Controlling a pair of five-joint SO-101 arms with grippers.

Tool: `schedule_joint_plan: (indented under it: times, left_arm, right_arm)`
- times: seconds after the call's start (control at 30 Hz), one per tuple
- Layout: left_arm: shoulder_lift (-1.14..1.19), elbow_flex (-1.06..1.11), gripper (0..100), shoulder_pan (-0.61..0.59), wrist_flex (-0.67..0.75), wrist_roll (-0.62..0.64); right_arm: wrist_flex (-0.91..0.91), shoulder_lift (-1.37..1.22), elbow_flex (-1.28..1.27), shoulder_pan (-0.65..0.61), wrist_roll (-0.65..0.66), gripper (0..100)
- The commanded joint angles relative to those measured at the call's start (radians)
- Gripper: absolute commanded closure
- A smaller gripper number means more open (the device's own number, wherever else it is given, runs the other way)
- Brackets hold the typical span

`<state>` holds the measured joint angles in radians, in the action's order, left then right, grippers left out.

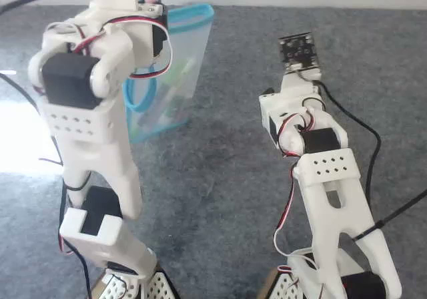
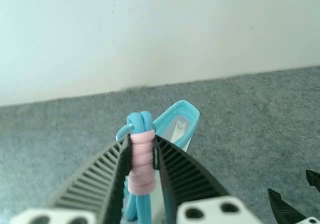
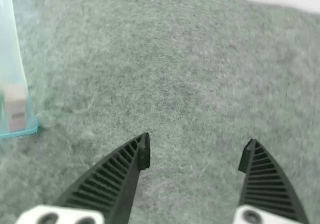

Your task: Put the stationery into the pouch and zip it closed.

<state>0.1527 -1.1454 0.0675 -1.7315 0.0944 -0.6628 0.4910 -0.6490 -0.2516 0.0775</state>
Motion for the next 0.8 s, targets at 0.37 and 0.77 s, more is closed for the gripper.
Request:
schedule_joint_plan:
  times: [0.37, 0.77]
  left_arm:
    - [-0.014, -0.127, 99, 0.002, 0.011, -0.465]
    - [-0.015, -0.131, 99, 0.060, -0.003, -0.709]
  right_arm:
    - [-0.047, 0.035, 0.005, -0.070, 0.135, 69.9]
    - [-0.045, -0.114, 0.054, -0.074, 0.127, 69.9]
